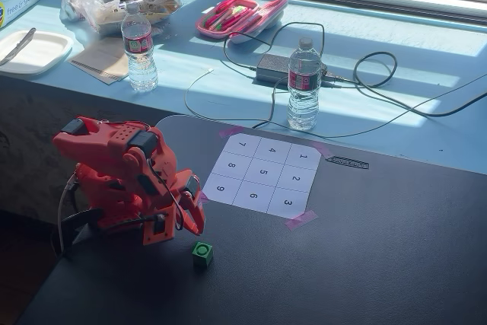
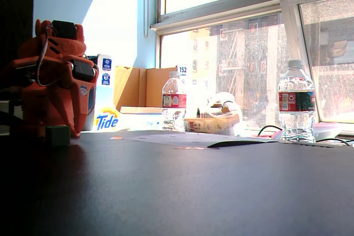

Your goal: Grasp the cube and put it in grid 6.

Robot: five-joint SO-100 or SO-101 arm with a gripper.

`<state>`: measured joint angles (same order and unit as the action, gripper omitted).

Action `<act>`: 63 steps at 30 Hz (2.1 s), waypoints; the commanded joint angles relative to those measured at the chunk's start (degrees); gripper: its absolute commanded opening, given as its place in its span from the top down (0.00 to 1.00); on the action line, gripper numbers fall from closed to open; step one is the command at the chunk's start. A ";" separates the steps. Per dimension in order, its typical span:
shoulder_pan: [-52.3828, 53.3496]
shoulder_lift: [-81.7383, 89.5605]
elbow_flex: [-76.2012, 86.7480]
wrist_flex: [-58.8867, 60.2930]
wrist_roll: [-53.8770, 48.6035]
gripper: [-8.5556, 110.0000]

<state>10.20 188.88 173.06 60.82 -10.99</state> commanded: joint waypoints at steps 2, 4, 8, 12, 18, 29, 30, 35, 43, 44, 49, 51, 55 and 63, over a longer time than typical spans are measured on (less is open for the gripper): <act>0.00 0.18 -0.26 -0.79 -0.70 0.93; 0.00 0.18 -0.26 -0.79 -0.62 0.93; 0.00 0.18 -0.26 -0.79 -0.62 0.93; 0.00 0.18 -0.26 -0.79 -0.62 0.93; 0.00 0.18 -0.26 -0.79 -0.62 0.93; 0.00 0.18 -0.26 -0.79 -0.53 0.93; 0.00 0.18 -0.26 -0.79 -0.53 0.93; 0.26 0.18 -0.26 -1.23 -0.62 0.93; 1.05 0.18 -0.44 -1.41 -0.62 0.93; 1.05 0.18 -0.44 -1.49 -0.62 0.93; 1.32 0.18 -0.62 -1.76 -0.62 0.93; 1.32 0.18 -0.88 -1.58 -0.53 0.93; 1.14 0.18 -1.41 -0.70 -0.35 0.93; 0.62 0.18 -2.81 0.88 0.26 0.92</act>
<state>11.25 189.14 172.88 61.44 -10.99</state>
